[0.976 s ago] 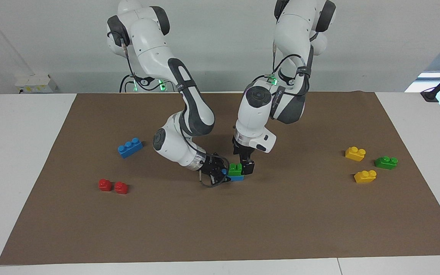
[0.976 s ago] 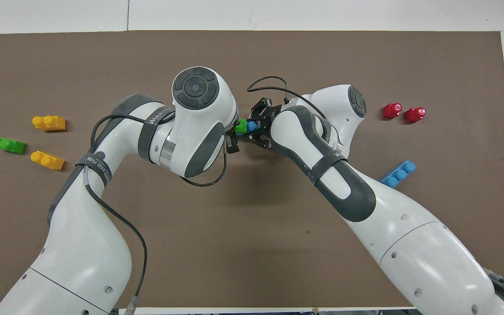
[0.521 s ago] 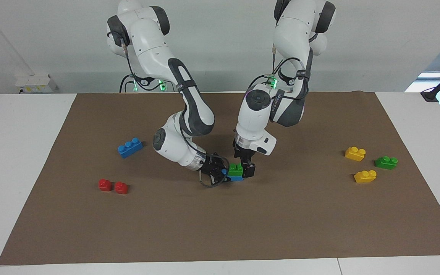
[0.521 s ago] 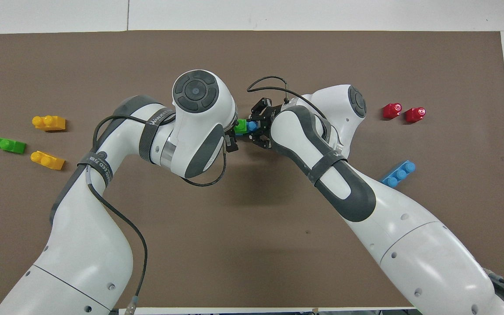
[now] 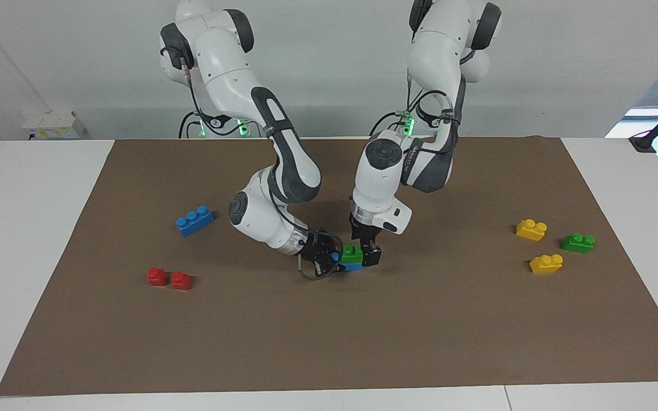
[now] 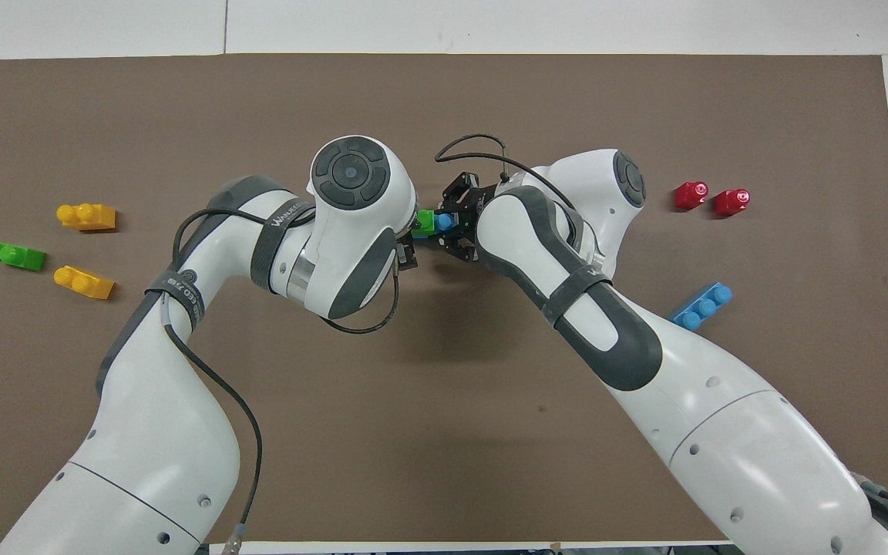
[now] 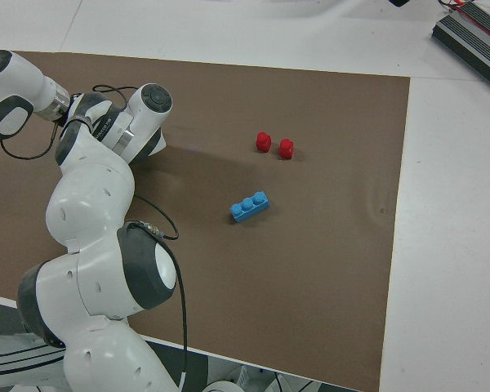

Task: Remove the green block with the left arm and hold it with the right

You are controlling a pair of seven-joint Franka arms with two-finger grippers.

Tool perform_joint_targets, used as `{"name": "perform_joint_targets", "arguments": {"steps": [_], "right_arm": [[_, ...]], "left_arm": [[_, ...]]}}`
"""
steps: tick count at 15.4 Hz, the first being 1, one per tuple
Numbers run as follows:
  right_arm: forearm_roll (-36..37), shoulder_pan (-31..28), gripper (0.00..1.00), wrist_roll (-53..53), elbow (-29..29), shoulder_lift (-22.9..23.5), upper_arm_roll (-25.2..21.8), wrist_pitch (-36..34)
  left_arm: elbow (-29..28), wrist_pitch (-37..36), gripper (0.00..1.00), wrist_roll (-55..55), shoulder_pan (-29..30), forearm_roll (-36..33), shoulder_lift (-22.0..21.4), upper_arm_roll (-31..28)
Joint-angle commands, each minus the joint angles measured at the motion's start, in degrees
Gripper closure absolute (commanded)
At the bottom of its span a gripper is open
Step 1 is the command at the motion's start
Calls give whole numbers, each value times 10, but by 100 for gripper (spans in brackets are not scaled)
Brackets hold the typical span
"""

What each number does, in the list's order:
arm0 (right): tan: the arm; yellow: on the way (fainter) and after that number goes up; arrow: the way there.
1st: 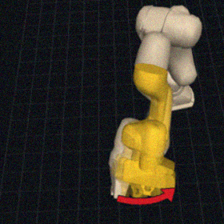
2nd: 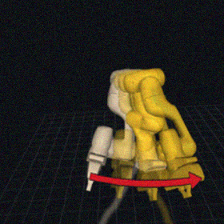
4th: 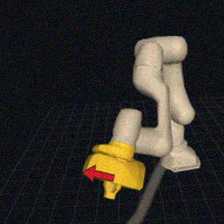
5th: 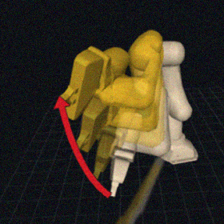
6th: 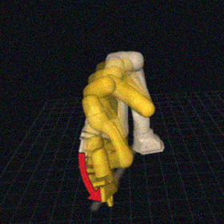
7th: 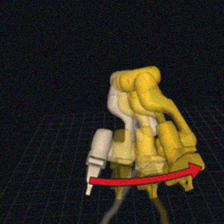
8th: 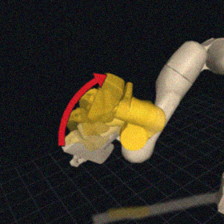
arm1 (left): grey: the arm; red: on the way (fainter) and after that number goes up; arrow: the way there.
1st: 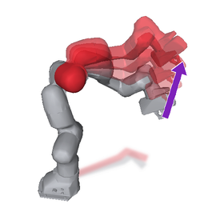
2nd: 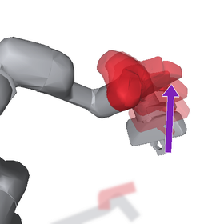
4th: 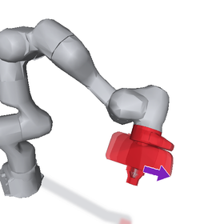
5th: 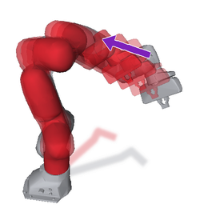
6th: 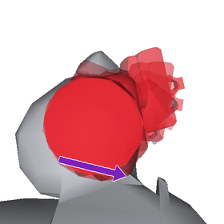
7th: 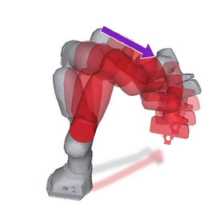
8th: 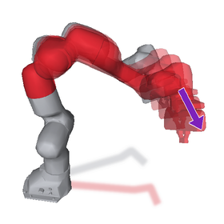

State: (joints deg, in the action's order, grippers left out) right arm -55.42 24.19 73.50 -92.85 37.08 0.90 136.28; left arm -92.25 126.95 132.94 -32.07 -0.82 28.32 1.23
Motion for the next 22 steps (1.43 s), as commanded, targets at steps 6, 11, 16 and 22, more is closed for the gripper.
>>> {"name": "perform_joint_targets", "arguments": {"steps": [6, 11, 16, 22], "right_arm": [[-17, -2, 79, -33, -7, -1, 4, 28], [-17, -2, 79, -33, -7, -1, 4, 28], [-17, -1, 79, -34, -7, 0, 4, 28], [-17, 0, 79, -34, -7, 1, 4, 28]], "left_arm": [[-5, 10, 100, 14, -18, -43, -2, -7], [8, -5, 100, 11, -16, -44, -4, -7], [18, -54, 100, -1, -7, -40, -41, -4], [17, -107, 100, -18, 15, -22, -105, -3]]}}
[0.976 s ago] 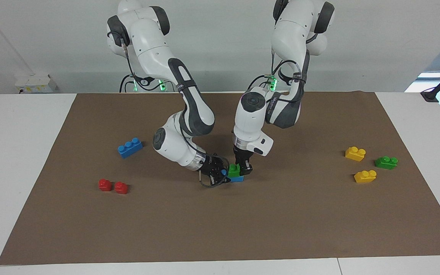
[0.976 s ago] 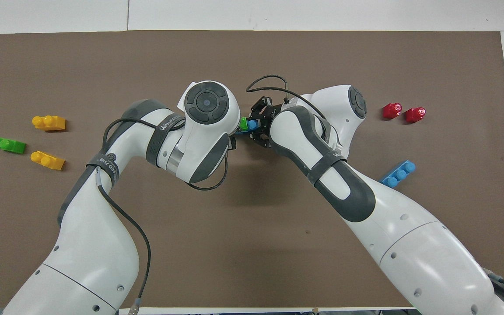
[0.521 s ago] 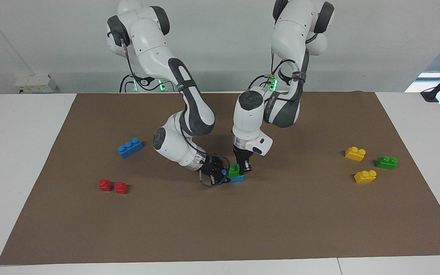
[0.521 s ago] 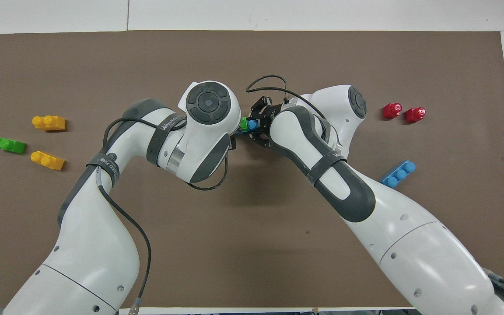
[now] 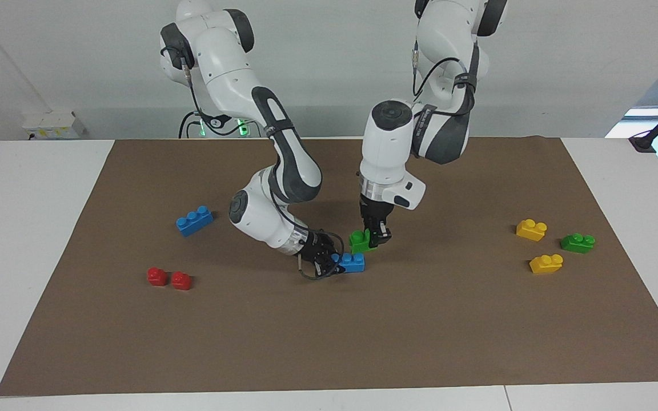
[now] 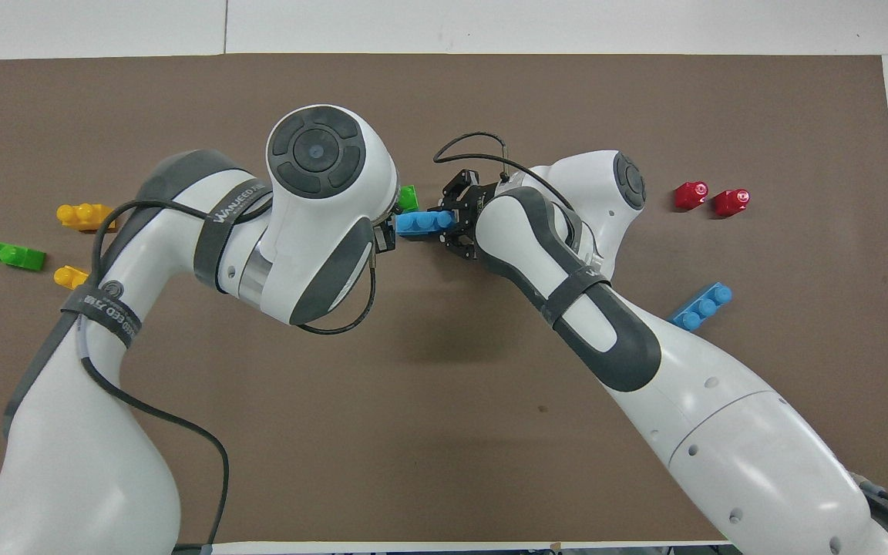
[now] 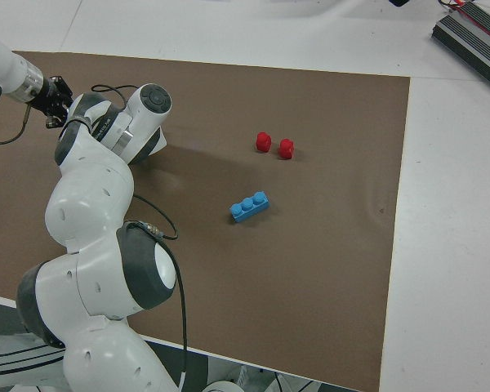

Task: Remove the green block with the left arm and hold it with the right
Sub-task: 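Pull the green block away with the left gripper while the right gripper holds blue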

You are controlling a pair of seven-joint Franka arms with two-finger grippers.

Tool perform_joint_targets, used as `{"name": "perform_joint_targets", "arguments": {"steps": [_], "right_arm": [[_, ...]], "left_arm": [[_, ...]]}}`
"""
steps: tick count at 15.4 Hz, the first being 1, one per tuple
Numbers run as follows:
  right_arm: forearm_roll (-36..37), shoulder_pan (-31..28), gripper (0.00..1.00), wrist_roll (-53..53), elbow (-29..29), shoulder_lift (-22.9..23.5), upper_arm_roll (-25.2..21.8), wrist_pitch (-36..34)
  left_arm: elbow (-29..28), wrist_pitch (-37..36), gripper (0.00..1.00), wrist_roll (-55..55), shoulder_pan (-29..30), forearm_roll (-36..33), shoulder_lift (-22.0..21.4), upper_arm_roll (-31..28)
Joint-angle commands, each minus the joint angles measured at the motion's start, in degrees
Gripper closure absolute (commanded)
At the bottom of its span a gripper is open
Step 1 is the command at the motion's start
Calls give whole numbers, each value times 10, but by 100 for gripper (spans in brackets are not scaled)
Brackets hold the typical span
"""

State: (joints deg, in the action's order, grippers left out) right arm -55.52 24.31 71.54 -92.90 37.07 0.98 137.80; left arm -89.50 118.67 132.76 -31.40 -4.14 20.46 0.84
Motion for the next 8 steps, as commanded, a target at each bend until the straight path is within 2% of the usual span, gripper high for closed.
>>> {"name": "perform_joint_targets", "arguments": {"steps": [1, 4, 6, 8], "right_arm": [[-16, -1, 79, -14, -6, 1, 3, 13], [-16, -7, 79, -8, -4, -1, 3, 12], [-16, -15, 79, -3, -4, -19, 3, 2], [-14, -39, 79, -4, -7, -42, 3, -39]], "left_arm": [[-11, -37, 100, -26, 12, 15, -37, 1], [-16, -83, 100, -103, 37, 25, -66, 1], [-20, -108, 100, -173, 55, 32, -79, 0], [-23, -122, 100, -231, 84, 40, -88, 0]]}}
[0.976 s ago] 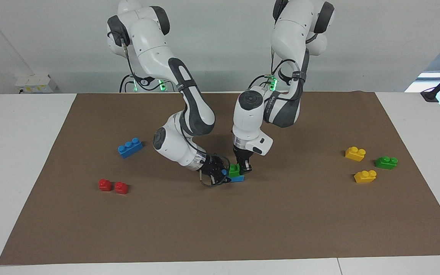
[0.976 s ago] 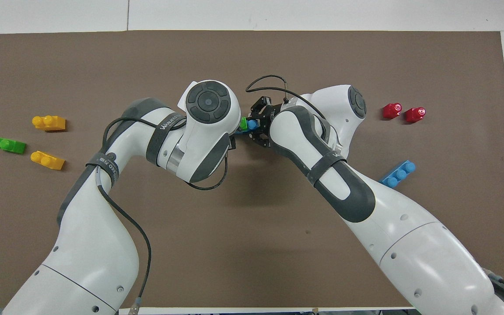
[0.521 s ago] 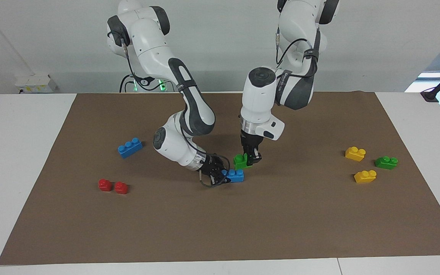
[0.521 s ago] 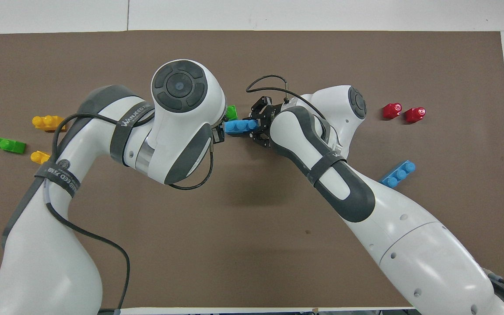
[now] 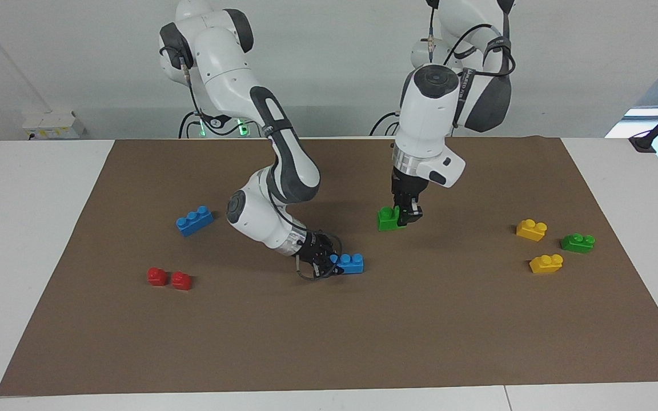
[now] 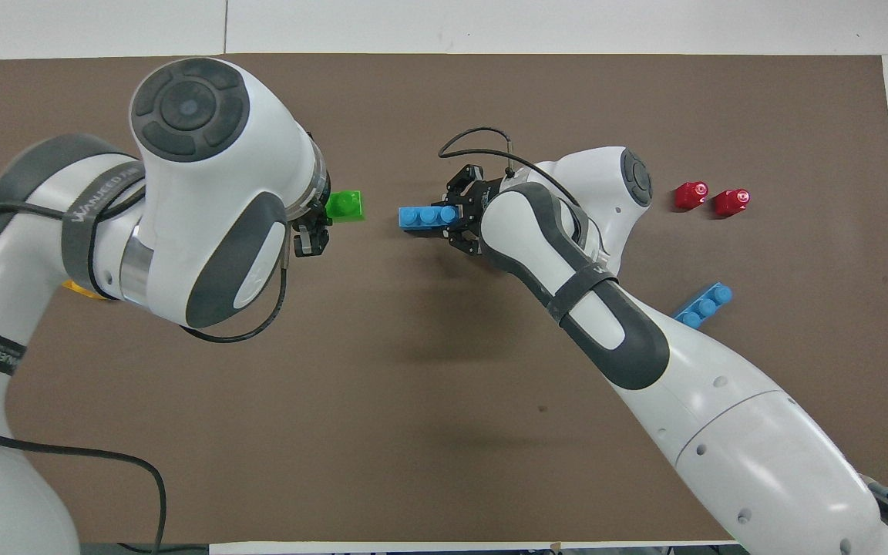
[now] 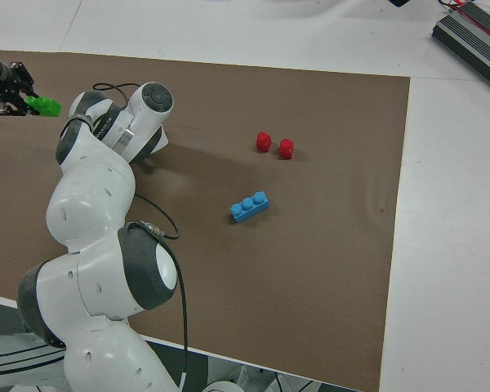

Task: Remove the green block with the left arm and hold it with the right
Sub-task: 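Pull the green block away with the left gripper while the right gripper holds blue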

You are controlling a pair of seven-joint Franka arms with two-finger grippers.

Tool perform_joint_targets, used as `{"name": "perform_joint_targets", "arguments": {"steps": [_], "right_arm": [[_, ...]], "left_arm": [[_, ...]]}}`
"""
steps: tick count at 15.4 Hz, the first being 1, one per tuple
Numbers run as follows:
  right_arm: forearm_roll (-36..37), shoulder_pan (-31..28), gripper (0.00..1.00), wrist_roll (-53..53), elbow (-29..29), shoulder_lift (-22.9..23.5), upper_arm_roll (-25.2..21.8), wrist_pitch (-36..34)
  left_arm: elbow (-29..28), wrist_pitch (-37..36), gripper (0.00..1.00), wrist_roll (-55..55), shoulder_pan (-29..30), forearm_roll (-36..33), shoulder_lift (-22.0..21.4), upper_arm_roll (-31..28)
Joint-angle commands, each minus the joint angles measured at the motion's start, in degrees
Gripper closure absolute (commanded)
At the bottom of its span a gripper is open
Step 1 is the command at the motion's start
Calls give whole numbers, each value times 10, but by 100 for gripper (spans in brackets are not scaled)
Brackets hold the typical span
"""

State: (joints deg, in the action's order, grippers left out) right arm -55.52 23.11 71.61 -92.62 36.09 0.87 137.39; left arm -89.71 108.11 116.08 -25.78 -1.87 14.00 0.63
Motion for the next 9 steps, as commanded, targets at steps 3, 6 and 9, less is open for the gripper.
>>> {"name": "perform_joint_targets", "arguments": {"steps": [3, 6, 9], "right_arm": [[0, -63, 79, -8, -11, -66, 0, -103], [39, -113, 80, -29, -12, -90, 0, -177], [40, -181, 80, -96, -40, -116, 2, -234]], "left_arm": [[-48, -26, 100, -176, 69, 17, -42, 2], [-52, -29, 100, -271, 111, 17, -50, 2], [-69, -29, 100, -359, 149, 17, -59, 1]]}}
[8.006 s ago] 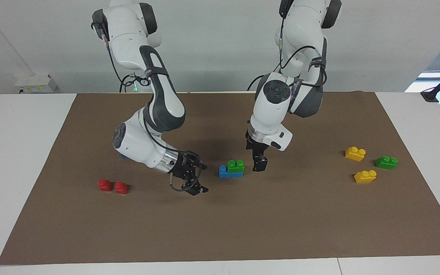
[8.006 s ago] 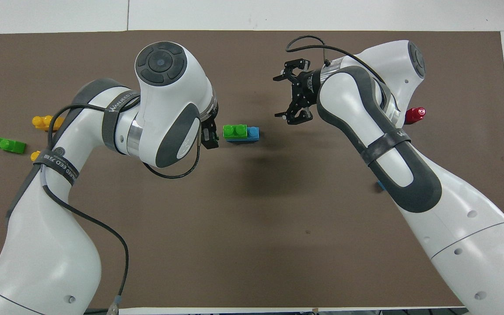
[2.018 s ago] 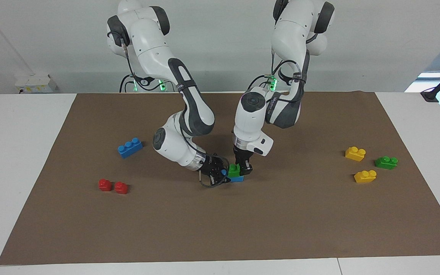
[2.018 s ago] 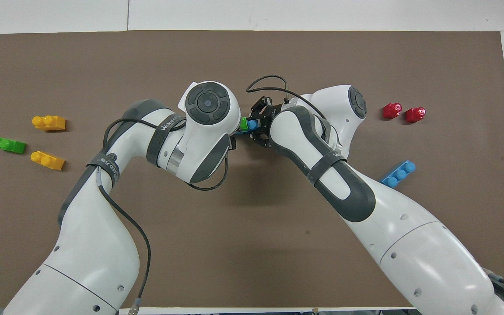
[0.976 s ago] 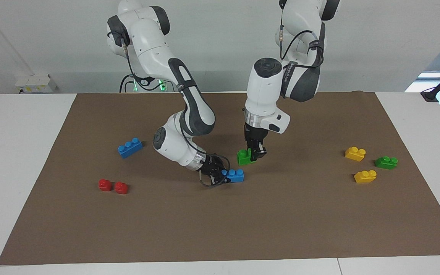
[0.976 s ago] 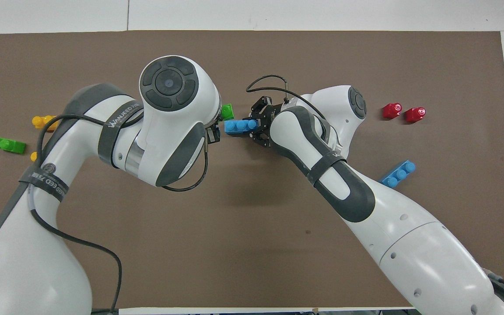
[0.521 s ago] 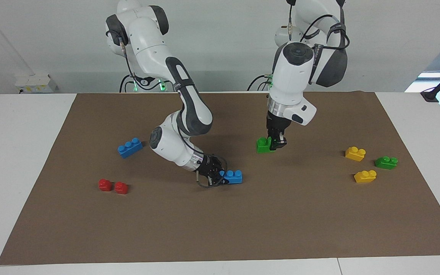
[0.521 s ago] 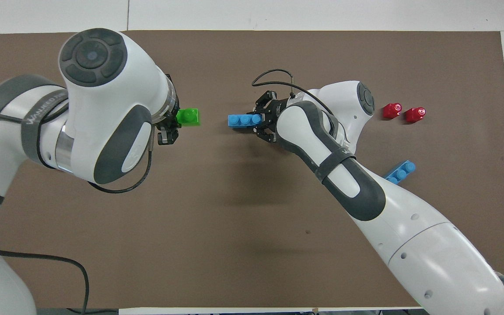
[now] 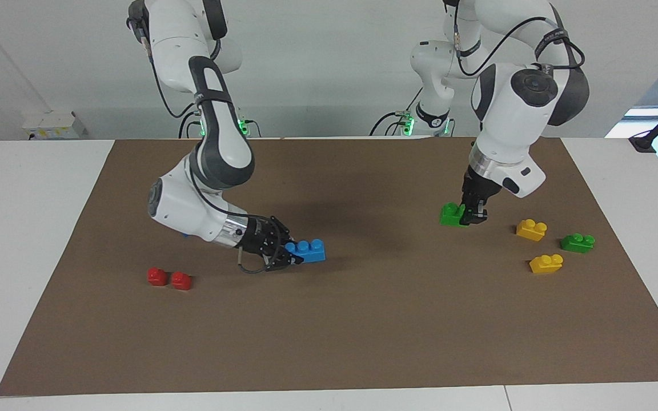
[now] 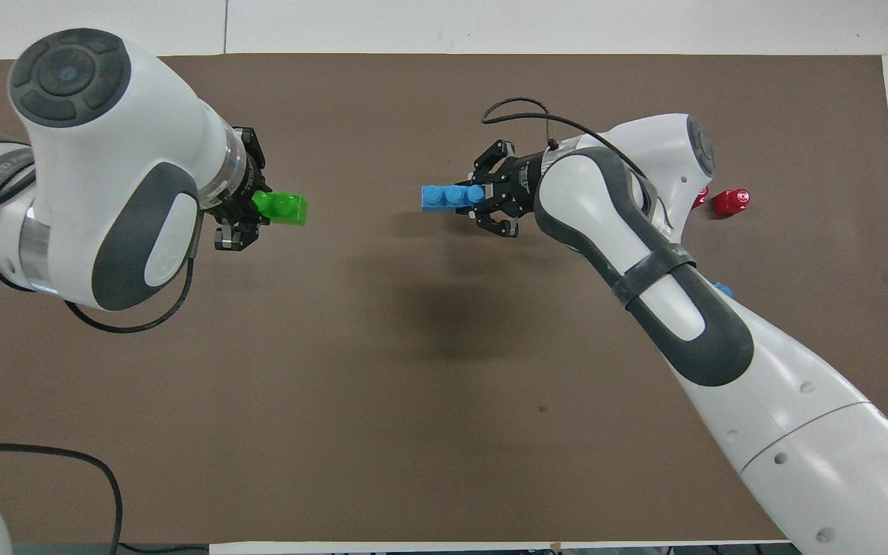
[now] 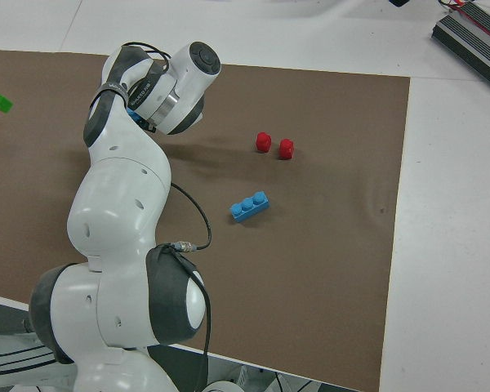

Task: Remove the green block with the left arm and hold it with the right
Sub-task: 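Carry green toward the yellow blocks while the right gripper carries blue outward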

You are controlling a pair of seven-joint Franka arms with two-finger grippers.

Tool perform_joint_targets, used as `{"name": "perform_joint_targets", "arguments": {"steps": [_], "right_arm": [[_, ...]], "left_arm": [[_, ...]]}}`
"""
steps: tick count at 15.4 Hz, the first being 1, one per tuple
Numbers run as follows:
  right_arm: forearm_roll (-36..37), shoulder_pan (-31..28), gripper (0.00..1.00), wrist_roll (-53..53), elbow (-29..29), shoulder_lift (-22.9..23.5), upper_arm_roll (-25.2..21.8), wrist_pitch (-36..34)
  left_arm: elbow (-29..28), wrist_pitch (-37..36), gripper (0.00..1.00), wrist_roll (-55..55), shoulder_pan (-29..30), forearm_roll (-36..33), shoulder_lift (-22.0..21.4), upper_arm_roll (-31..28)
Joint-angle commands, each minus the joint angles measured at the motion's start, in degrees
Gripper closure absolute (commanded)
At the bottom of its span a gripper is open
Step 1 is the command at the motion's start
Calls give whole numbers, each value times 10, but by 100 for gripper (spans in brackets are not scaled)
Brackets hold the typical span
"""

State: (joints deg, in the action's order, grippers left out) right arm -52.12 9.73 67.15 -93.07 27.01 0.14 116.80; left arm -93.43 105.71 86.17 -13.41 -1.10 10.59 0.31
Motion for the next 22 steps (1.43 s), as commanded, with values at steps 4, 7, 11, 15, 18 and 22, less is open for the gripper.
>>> {"name": "perform_joint_targets", "arguments": {"steps": [4, 7, 11, 15, 18, 22], "right_arm": [[20, -124, 80, -136, -64, -35, 8, -101], [50, -151, 79, -193, -88, -35, 8, -109], [85, -179, 79, -230, -89, -33, 8, -126], [91, -212, 79, -278, -91, -23, 8, -142], [93, -225, 79, -315, -97, -14, 8, -142], [94, -234, 78, -342, -97, -1, 8, -142]], "left_arm": [[-80, 17, 100, -159, 65, 9, -43, 3], [-146, 78, 100, -198, 90, 9, -66, 3], [-214, 165, 100, -201, 104, 9, -73, 3], [-216, 179, 100, -233, 116, 9, -60, 3], [-220, 221, 100, -238, 123, 10, -36, 3], [-218, 249, 100, -250, 137, 9, -17, 3]]}}
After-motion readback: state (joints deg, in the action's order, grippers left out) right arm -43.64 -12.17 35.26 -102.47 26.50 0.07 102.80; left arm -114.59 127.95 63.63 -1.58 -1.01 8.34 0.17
